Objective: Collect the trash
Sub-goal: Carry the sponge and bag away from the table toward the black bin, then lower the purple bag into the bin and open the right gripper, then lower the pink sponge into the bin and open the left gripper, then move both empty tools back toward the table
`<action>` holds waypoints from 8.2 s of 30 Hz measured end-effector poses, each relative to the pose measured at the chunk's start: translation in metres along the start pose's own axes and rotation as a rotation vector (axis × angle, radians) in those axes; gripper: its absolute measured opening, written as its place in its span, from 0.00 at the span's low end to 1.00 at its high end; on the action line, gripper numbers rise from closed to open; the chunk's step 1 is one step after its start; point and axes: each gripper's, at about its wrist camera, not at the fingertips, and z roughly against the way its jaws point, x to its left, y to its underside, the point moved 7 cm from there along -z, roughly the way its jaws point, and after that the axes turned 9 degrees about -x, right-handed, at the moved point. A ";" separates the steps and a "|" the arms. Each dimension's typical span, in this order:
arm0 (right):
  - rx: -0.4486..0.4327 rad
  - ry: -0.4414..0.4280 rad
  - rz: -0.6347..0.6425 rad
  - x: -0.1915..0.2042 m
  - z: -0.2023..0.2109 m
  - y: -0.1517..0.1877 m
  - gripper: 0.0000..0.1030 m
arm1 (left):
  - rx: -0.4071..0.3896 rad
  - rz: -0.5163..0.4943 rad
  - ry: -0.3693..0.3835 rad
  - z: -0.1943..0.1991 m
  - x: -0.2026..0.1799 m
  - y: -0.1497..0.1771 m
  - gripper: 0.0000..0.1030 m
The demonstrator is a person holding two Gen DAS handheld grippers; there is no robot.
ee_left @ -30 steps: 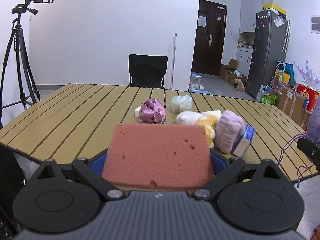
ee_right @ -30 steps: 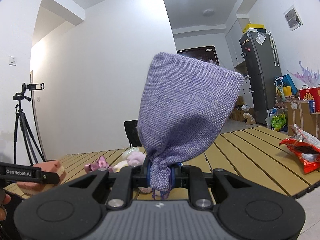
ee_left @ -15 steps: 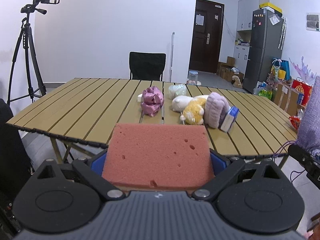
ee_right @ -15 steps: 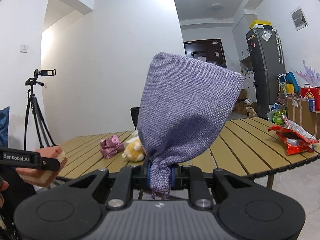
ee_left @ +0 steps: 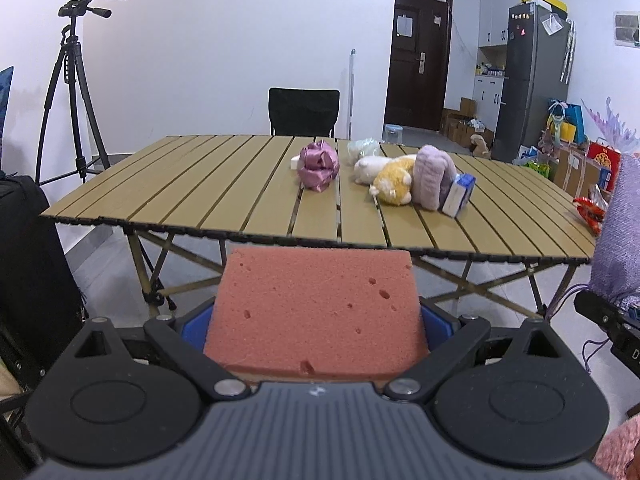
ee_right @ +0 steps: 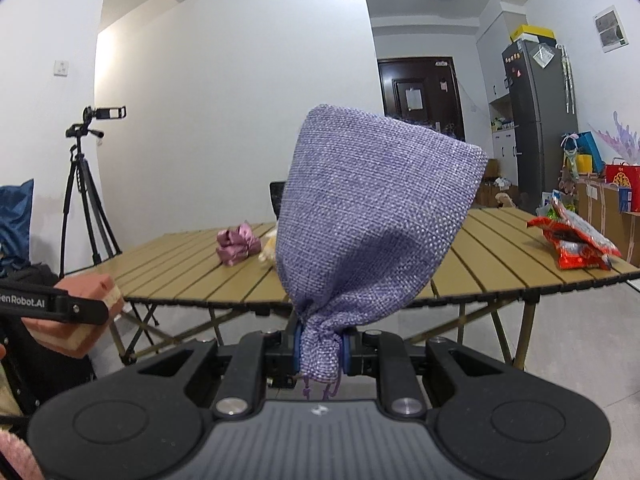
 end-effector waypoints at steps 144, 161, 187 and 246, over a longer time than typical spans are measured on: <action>0.543 0.076 -0.090 0.002 -0.137 0.180 1.00 | 0.429 -0.012 -0.093 -0.147 0.014 0.147 0.95; 0.506 0.193 -0.173 -0.070 -0.113 0.175 1.00 | 0.484 -0.075 -0.068 -0.172 -0.036 0.164 0.95; 0.564 0.260 -0.227 -0.102 -0.105 0.194 1.00 | 0.559 -0.092 -0.075 -0.193 -0.056 0.184 0.98; -0.003 0.185 0.021 -0.034 -0.117 -0.016 1.00 | -0.003 0.039 -0.120 -0.111 -0.014 -0.021 1.00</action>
